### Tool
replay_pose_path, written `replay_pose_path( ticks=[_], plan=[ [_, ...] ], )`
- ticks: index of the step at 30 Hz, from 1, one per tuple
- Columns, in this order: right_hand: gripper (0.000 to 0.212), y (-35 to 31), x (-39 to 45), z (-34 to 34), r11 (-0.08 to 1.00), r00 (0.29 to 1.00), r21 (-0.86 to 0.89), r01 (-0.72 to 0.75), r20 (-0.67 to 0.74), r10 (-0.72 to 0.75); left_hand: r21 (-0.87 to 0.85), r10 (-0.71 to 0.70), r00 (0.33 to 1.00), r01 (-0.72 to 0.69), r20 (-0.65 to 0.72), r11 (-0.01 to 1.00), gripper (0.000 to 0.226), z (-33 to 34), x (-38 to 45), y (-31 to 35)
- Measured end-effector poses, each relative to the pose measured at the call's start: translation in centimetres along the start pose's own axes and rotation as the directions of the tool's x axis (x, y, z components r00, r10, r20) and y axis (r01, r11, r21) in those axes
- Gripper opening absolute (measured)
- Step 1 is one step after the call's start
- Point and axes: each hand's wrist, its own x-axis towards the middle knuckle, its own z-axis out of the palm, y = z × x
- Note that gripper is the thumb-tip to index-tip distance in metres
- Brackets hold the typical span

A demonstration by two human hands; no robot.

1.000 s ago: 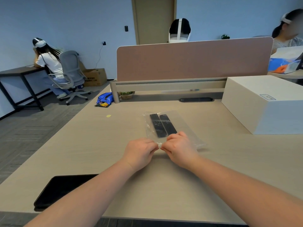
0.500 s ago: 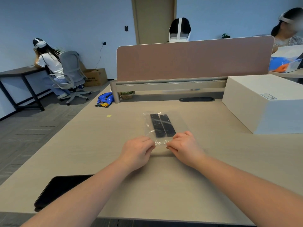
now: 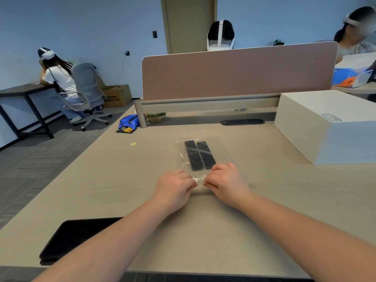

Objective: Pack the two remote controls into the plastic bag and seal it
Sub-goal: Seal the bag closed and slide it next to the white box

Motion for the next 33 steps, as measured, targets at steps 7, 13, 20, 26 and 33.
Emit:
replay_pose_path(
  ticks=[7, 13, 20, 26, 33],
  plan=[
    [0.016, 3.7, -2.7, -0.4, 0.972, 0.995, -0.225, 0.073, 0.076, -0.058, 0.074, 0.046, 0.996, -0.052, 0.08, 0.996, 0.025, 0.1, -0.7, -0.2],
    [0.022, 7.3, -5.8, -1.9, 0.933, 0.973, -0.358, 0.049, 0.227, 0.036, 0.085, 0.066, 0.992, -0.075, 0.107, 0.994, 0.029, 0.7, -0.6, 0.9],
    [0.01, 13.8, -9.7, -5.9, 0.807, 0.79, -0.479, -0.345, 0.316, 0.525, 0.129, 0.009, 0.992, -0.025, 0.125, 0.991, 0.032, 0.4, -2.8, -2.0],
    [0.03, 10.9, -7.5, -5.1, 0.83, 0.743, -0.28, -0.483, 0.37, 0.557, 0.035, 0.068, 0.984, -0.075, 0.164, 0.997, 0.03, 0.6, -2.4, -0.4],
    [0.032, 7.4, -1.8, -3.0, 0.639, 0.623, 0.1, -0.762, 0.379, 0.684, 0.054, 0.172, 0.95, -0.192, 0.259, 0.98, 0.061, -1.3, -1.6, -0.7]
  ],
)
